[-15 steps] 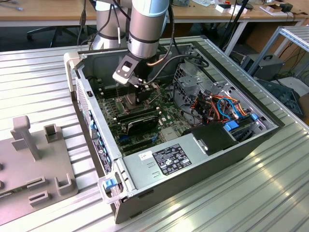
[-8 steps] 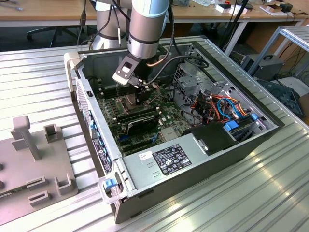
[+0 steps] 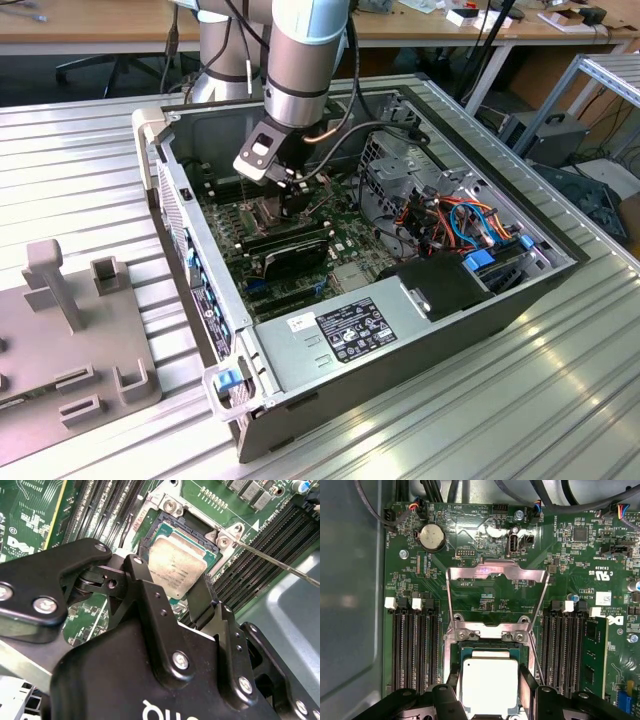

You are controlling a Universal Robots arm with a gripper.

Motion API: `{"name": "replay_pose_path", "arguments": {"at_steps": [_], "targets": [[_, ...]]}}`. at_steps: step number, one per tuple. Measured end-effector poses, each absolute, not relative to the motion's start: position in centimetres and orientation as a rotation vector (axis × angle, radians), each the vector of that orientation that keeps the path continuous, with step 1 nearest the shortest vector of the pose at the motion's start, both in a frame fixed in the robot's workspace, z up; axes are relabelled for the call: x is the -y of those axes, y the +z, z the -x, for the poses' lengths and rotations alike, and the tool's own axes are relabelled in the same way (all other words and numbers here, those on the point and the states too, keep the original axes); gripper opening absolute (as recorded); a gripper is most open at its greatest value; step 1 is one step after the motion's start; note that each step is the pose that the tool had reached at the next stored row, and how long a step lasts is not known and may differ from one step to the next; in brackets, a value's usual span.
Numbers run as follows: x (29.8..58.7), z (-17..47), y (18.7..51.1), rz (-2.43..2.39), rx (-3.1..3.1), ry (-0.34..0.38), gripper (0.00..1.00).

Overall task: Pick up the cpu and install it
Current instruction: 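Place the cpu into insertion slot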

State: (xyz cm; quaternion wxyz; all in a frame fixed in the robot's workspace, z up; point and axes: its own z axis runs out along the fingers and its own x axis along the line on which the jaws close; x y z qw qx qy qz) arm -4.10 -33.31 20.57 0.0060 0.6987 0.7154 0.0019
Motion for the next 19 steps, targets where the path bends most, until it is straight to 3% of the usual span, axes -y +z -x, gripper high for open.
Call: {"name": "replay_pose_path", "arguments": {"at_steps": [19], "targets": [[33.31,4.23,20.01,-2.187,-2.239,0.006,0.55]]}}
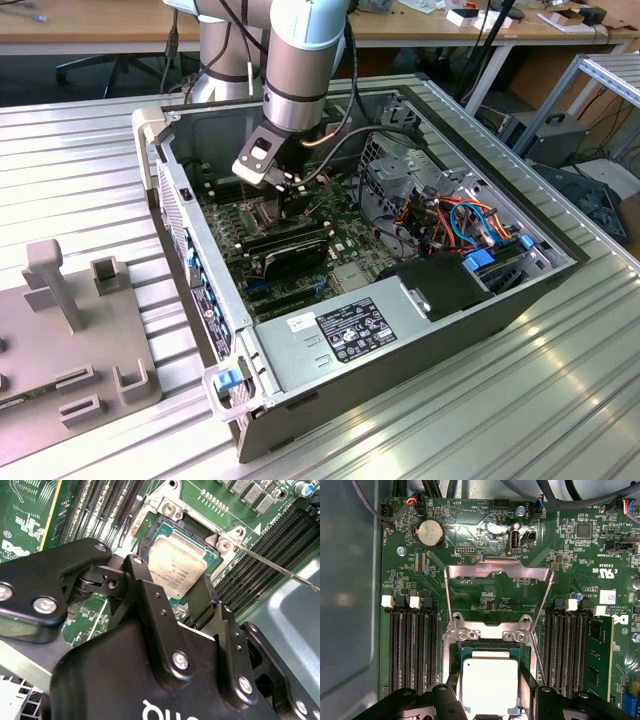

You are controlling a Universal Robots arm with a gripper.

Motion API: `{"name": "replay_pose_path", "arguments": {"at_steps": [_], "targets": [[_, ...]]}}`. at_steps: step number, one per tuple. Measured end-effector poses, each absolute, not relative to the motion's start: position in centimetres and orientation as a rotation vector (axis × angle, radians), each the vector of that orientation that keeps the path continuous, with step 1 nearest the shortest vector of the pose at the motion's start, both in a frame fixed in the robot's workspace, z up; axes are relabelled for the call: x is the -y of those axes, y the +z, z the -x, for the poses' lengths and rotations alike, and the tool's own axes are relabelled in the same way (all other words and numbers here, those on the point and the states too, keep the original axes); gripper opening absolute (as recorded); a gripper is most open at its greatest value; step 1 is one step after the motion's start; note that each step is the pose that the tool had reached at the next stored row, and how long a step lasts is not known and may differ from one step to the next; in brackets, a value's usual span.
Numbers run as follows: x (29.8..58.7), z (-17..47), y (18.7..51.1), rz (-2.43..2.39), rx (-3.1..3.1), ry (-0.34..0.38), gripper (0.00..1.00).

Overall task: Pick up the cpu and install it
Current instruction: 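Place the cpu into insertion slot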

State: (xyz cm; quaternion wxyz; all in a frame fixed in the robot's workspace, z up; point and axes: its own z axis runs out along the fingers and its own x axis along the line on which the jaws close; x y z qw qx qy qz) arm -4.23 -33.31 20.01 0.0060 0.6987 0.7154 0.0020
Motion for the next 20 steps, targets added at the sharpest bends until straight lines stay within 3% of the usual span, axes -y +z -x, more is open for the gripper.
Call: {"name": "replay_pose_path", "arguments": {"at_steps": [20], "targets": [[33.31,4.23,19.75,-2.187,-2.239,0.006,0.55]]}}
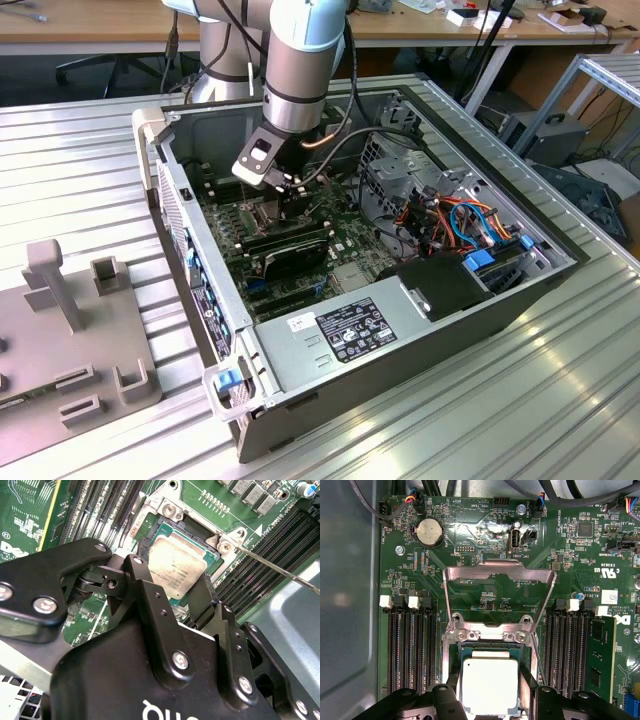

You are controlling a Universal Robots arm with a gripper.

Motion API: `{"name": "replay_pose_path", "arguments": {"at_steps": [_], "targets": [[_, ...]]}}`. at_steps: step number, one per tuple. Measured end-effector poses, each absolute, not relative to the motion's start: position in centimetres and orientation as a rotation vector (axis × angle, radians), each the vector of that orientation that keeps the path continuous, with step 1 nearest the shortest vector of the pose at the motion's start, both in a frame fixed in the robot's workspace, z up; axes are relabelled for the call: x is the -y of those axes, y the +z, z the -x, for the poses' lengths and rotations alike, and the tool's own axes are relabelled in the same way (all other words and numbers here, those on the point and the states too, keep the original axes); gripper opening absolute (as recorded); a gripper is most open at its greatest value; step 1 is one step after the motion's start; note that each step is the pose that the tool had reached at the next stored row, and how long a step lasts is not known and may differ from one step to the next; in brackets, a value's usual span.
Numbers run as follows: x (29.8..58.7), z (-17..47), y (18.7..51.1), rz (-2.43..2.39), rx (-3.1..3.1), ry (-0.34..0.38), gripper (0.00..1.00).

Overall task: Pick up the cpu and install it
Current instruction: 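Place the cpu into insertion slot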

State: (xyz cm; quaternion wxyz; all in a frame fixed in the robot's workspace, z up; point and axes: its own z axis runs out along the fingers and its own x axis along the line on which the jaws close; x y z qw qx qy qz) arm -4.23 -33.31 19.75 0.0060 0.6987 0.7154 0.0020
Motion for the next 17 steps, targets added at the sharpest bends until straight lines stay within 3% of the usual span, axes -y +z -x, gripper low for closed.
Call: {"name": "replay_pose_path", "arguments": {"at_steps": [17], "targets": [[33.31,4.23,19.67,-2.187,-2.239,0.006,0.55]]}}
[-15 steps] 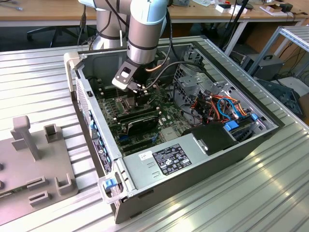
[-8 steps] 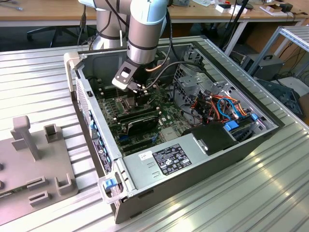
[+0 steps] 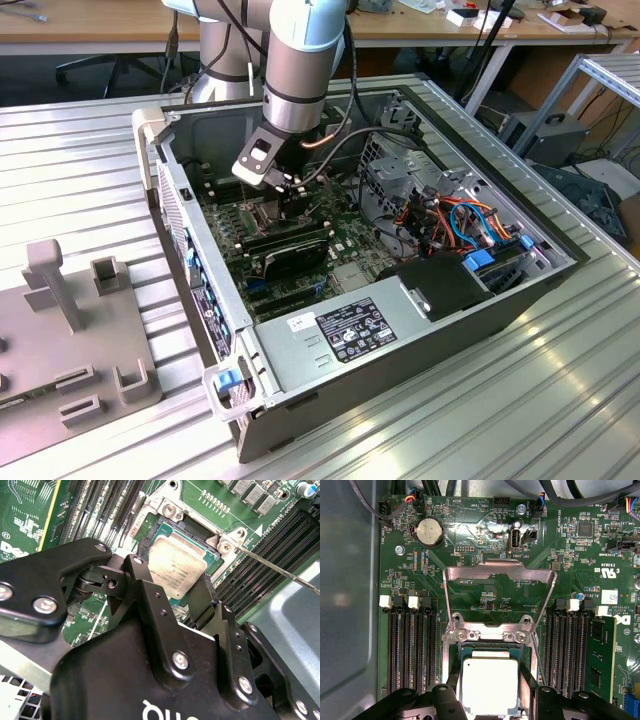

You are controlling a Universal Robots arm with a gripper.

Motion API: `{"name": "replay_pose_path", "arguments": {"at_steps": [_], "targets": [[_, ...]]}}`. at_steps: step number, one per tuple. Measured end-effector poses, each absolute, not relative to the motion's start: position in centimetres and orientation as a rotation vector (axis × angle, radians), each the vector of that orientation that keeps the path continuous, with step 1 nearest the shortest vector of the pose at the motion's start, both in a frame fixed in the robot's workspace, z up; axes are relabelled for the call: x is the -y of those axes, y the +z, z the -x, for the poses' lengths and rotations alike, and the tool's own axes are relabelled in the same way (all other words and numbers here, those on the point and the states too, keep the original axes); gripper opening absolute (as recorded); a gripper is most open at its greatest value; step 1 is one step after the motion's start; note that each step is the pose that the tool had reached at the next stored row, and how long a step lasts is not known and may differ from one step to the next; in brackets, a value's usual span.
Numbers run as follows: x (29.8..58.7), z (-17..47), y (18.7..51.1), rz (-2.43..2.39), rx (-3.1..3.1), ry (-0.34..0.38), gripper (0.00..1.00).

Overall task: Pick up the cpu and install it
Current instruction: 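Place the cpu into insertion slot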

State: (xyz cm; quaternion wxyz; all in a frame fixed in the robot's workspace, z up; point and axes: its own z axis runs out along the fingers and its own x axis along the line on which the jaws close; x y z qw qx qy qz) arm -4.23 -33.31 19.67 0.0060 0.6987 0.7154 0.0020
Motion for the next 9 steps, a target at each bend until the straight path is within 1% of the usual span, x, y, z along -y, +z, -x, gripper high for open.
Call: {"name": "replay_pose_path", "arguments": {"at_steps": [4,5,6,7,9], "targets": [[33.29,4.22,19.62,-2.187,-2.239,0.009,0.55],[33.29,4.21,19.61,-2.187,-2.239,0.008,0.61],[33.29,4.22,19.62,-2.187,-2.239,0.008,0.61],[33.30,4.22,19.63,-2.187,-2.239,0.007,0.68],[33.31,4.23,19.65,-2.187,-2.239,0.006,0.68]]}}
